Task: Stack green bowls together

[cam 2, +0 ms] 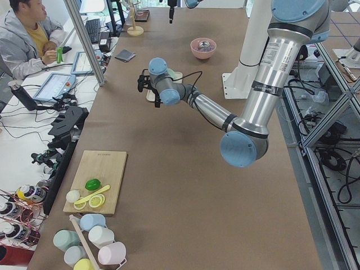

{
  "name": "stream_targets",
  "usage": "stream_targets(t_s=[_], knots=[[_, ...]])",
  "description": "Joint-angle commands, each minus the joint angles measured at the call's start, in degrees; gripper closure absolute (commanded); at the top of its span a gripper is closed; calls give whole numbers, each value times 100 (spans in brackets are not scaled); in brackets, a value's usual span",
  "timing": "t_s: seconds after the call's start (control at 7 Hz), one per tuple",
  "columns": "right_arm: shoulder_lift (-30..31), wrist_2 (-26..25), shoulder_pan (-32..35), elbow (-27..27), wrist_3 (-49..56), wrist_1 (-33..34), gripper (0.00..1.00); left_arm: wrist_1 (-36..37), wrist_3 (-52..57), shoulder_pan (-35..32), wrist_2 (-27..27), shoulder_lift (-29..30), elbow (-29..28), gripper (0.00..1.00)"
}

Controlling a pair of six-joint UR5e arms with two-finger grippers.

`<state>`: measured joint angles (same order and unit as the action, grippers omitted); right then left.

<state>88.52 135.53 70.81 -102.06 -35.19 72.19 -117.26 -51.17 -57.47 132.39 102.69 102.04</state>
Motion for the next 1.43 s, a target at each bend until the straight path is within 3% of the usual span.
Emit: stream_targets(t_s=[0.0, 0.29, 0.57, 0.86, 1.29], knots=[[244, -18, 755, 534, 1612, 6, 0, 54, 2609, -1234, 531, -1440, 150, 1], [306, 43, 1345, 1220, 2951, 6, 0, 1312, 4388, -1966, 542, -1647, 184, 1], [350, 17, 1689, 1381, 3298, 128, 0, 2527, 5777, -2433, 542, -1656, 167, 1], [237, 17, 1805, 1399, 4018, 925, 0, 2954, 6294, -2584, 446, -2075, 236, 1], [114, -9, 1770, 1399, 4020, 964, 0, 2929, 6242, -2699, 602, -2113, 281, 1]])
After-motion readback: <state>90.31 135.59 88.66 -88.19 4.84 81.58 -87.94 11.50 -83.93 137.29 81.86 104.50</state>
